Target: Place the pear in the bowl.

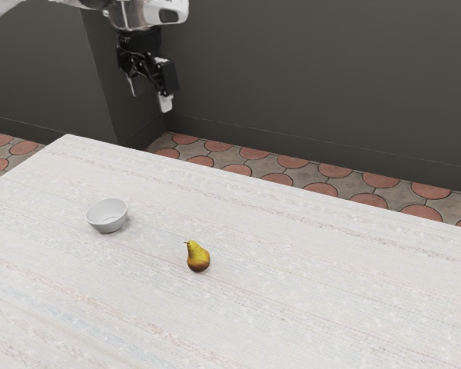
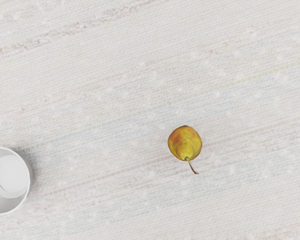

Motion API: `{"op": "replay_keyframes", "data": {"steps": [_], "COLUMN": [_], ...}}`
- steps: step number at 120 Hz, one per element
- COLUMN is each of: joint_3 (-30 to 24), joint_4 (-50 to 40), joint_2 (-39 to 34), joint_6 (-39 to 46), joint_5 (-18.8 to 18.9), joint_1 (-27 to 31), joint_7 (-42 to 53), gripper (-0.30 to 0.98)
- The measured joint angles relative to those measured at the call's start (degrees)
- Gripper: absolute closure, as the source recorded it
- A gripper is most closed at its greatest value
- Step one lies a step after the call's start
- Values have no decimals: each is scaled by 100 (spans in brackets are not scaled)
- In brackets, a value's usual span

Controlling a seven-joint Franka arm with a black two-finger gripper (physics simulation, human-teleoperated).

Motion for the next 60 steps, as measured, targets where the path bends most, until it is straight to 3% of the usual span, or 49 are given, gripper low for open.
{"op": "replay_keyframes", "data": {"steps": [12,28,38,60], "joint_3": [-637,-564,-188,-57], "joint_4": [-149,-1533,-2530,-4001], "joint_2": [-12,-40,39,338], "joint_6": [85,800,1411,2901], "joint_5": [282,166,-181,-1086], "joint_1": [451,233,-190,-264], "joint_7": [51,76,33,-213], "gripper": [0,0,0,0]}}
